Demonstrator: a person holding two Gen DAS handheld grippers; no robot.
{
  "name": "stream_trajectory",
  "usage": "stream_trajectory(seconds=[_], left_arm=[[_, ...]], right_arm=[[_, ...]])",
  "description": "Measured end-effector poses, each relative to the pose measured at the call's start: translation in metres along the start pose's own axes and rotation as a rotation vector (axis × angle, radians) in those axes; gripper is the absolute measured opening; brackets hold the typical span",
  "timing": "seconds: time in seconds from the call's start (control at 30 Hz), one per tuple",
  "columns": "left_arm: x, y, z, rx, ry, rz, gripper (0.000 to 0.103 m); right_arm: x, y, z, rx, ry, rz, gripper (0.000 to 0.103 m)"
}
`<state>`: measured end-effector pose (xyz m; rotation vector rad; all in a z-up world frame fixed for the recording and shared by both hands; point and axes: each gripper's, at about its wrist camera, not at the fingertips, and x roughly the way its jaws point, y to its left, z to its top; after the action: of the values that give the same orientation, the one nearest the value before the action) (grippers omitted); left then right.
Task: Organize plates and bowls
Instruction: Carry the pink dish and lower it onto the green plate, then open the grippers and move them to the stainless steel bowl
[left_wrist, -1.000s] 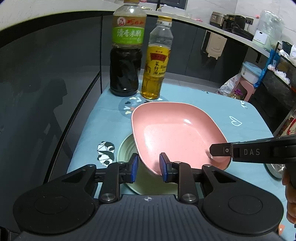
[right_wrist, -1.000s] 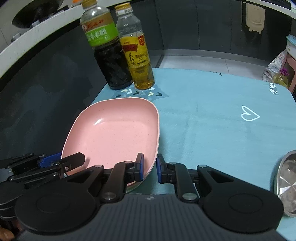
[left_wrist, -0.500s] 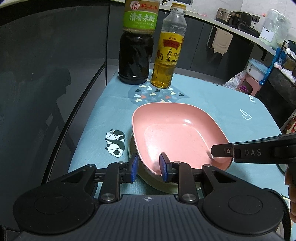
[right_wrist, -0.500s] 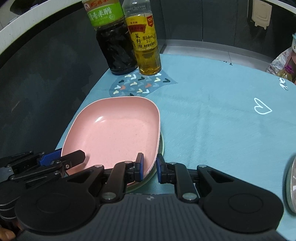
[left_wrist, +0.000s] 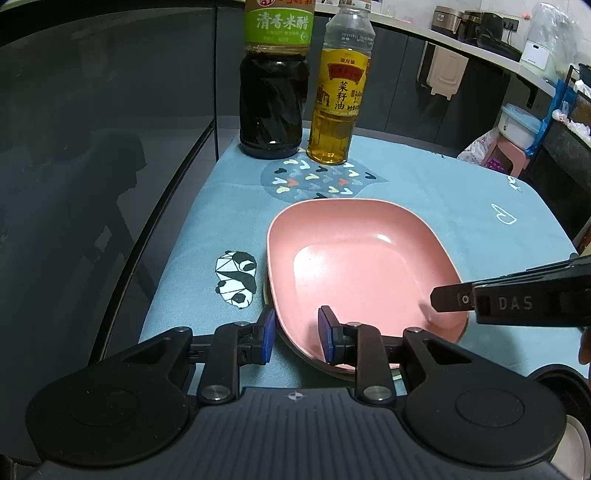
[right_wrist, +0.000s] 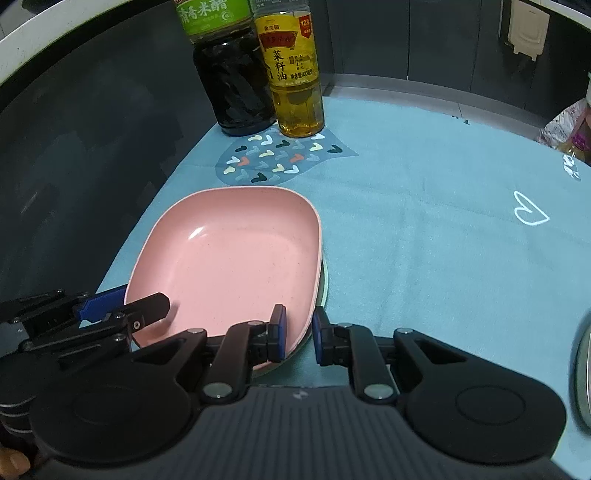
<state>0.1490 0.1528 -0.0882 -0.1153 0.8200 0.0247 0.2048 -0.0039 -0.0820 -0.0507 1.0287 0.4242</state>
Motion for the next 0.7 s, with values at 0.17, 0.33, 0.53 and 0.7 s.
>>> stream_trajectory(seconds=[0.17,0.33,0.53,0.7], left_arm=[[-0.005,0.003,0.003,-0.012,-0.022,0.008,0.022],[-0.018,0.004,0.007,-0.025,-0.065,0.044,0.022],[-0.035,-0.017,0.015,-0.01,-0.094,0.004,0.023],[-0.042,-0.053,0.019,0.053,-0.09,-0.072,0.024]], right_arm=[[-0.008,-0.003,0.002,0.013,-0.02,0.001,0.026],[-0.024,-0.009,0.0,0.018,-0.054,0.01,0.027],[-0.047,-0.028,-0.009,0.045,-0.08,-0.016,0.028],[-0.067,-0.057,-0.022,0.097,-0.102,-0.051,0.028]])
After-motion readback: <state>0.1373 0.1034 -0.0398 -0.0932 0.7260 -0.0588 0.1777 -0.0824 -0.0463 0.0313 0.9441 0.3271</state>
